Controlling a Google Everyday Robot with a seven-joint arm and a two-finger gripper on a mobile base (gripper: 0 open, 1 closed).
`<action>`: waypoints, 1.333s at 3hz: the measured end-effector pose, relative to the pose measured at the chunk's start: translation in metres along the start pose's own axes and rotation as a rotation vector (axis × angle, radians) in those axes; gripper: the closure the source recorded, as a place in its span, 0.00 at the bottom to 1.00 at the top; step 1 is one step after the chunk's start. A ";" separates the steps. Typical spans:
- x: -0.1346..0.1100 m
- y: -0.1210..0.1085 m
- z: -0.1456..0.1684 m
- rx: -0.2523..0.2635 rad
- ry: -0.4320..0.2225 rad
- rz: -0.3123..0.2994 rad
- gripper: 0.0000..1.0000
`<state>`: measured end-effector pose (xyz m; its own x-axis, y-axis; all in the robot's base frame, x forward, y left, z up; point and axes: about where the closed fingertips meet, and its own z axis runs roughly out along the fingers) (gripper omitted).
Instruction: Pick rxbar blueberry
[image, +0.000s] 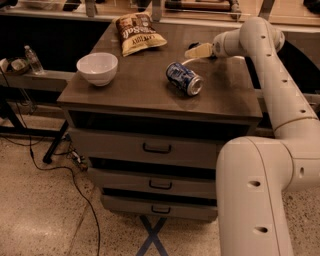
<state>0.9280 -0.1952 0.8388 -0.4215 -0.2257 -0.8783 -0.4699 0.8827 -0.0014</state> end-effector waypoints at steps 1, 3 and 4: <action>-0.001 -0.012 -0.005 0.025 -0.005 0.004 0.00; 0.005 -0.019 -0.007 0.045 0.022 -0.025 0.04; 0.007 -0.020 -0.008 0.045 0.031 -0.030 0.27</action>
Offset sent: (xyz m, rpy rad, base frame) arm 0.0121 -0.0371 0.0137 -0.0584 -0.0190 -0.0424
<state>0.9285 -0.2177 0.8360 -0.4316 -0.2643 -0.8625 -0.4474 0.8930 -0.0498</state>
